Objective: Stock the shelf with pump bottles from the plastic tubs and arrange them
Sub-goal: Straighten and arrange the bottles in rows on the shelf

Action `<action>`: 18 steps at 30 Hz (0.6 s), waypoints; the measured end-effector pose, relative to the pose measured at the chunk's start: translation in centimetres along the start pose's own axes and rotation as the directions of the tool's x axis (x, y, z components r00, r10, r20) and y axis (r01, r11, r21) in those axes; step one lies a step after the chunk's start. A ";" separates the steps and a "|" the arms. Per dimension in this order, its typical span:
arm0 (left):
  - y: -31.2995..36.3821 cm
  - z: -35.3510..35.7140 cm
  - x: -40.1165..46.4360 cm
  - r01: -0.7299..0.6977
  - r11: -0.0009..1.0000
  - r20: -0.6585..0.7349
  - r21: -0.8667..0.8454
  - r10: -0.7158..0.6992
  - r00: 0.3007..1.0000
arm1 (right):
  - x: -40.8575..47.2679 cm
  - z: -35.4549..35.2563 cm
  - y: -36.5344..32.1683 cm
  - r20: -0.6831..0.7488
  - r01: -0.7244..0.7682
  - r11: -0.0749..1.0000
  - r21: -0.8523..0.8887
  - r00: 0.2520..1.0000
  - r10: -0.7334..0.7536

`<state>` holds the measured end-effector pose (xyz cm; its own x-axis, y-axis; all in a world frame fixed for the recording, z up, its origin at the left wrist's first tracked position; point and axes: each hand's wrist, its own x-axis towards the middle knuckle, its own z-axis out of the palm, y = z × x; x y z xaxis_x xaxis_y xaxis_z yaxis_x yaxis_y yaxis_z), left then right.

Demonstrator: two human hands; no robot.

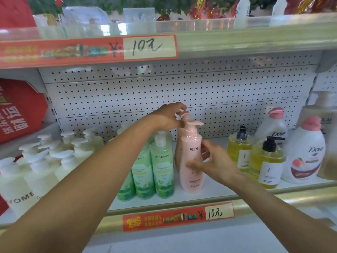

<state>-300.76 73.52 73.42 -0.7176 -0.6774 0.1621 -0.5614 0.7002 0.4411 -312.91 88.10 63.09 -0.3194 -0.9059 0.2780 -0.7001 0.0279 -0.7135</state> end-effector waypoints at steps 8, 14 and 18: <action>1.3 1.4 -5.8 -0.198 0.971 -0.313 -0.134 0.148 0.938 | -1.1 0.6 2.3 0.105 -0.024 0.999 -0.037 0.994 0.028; 2.8 1.8 -6.8 -0.110 0.992 -0.235 0.062 0.122 0.964 | -1.4 1.7 3.6 0.061 -0.036 0.999 -0.013 0.997 0.037; 2.7 2.0 -6.5 -0.090 0.994 -0.261 0.059 0.102 0.960 | -1.5 2.0 3.6 0.035 -0.035 0.999 -0.016 0.999 0.035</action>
<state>-298.43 80.28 71.83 -0.6387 -0.6376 0.4306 -0.5182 0.7702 0.3719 -313.70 88.73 58.85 -0.3215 -0.9185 0.2301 -0.6985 0.0660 -0.7125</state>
